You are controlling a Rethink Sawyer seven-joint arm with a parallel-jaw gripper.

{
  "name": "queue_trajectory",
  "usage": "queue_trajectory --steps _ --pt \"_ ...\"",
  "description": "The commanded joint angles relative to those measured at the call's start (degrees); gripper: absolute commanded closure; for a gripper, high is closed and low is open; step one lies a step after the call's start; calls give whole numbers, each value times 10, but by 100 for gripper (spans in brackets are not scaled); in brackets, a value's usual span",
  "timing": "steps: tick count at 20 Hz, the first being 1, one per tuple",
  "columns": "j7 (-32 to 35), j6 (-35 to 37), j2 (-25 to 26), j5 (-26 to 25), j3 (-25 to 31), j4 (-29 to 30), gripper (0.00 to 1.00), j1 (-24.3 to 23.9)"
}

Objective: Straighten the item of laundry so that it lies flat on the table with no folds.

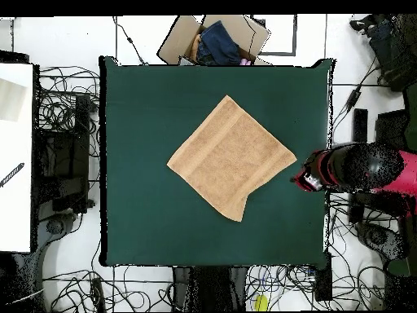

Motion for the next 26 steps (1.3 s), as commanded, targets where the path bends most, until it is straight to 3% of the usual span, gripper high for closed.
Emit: queue_trajectory --steps 1,7,16,26 --pt "180 -93 -45 17 -59 105 0 23" --pt "215 -191 -89 31 -58 167 0 24" --pt "225 -266 -92 55 -83 203 0 44" --pt "274 -354 -125 55 -143 232 0 117"
